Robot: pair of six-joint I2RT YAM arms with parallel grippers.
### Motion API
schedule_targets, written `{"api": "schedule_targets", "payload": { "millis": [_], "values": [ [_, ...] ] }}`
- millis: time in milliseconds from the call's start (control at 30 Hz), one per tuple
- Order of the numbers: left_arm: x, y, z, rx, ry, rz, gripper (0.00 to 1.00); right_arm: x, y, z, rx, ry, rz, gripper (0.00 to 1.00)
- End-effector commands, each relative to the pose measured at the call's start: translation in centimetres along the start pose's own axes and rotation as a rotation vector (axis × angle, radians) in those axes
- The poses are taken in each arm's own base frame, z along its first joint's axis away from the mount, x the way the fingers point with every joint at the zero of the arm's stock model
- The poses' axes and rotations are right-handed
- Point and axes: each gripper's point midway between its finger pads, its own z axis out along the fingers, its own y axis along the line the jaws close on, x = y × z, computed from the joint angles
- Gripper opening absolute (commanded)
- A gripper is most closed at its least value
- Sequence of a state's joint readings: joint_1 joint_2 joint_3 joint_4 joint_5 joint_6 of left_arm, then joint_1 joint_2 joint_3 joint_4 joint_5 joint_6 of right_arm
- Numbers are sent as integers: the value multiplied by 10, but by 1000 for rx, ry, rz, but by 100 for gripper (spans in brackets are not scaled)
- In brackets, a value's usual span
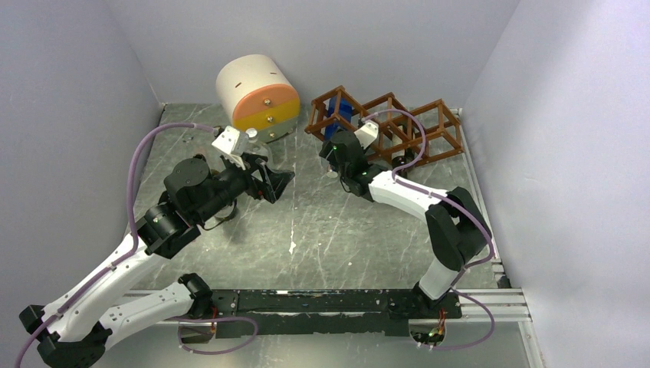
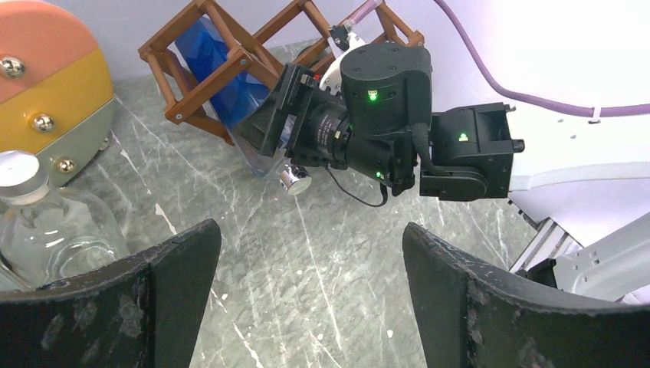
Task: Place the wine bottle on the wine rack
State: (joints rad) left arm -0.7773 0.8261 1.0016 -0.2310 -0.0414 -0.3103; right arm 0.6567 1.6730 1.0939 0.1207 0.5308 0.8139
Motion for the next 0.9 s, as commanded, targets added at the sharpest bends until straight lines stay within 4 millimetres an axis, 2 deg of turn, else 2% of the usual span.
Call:
{"api": "schedule_targets", "payload": {
  "millis": [0,267,333,433,600,867],
  "values": [
    [-17,-3,-8,0,-39,5,92,-75,24,7,-42,-226,99,29],
    [-15,-3,-7,-3,-31,-2,92,-68,20,16,-14,-212,89,48],
    [-15,-3,-7,-3,-31,-1,92,-66,20,18,-7,-205,83,55],
    [-15,-3,-7,-2,-30,-2,92,-65,19,19,8,-194,71,71],
    [-14,-2,-6,-9,-24,4,92,-65,20,15,-8,-183,36,86],
    [-15,0,-6,-17,-24,10,92,-80,31,-2,-61,-184,6,91]
  ]
}}
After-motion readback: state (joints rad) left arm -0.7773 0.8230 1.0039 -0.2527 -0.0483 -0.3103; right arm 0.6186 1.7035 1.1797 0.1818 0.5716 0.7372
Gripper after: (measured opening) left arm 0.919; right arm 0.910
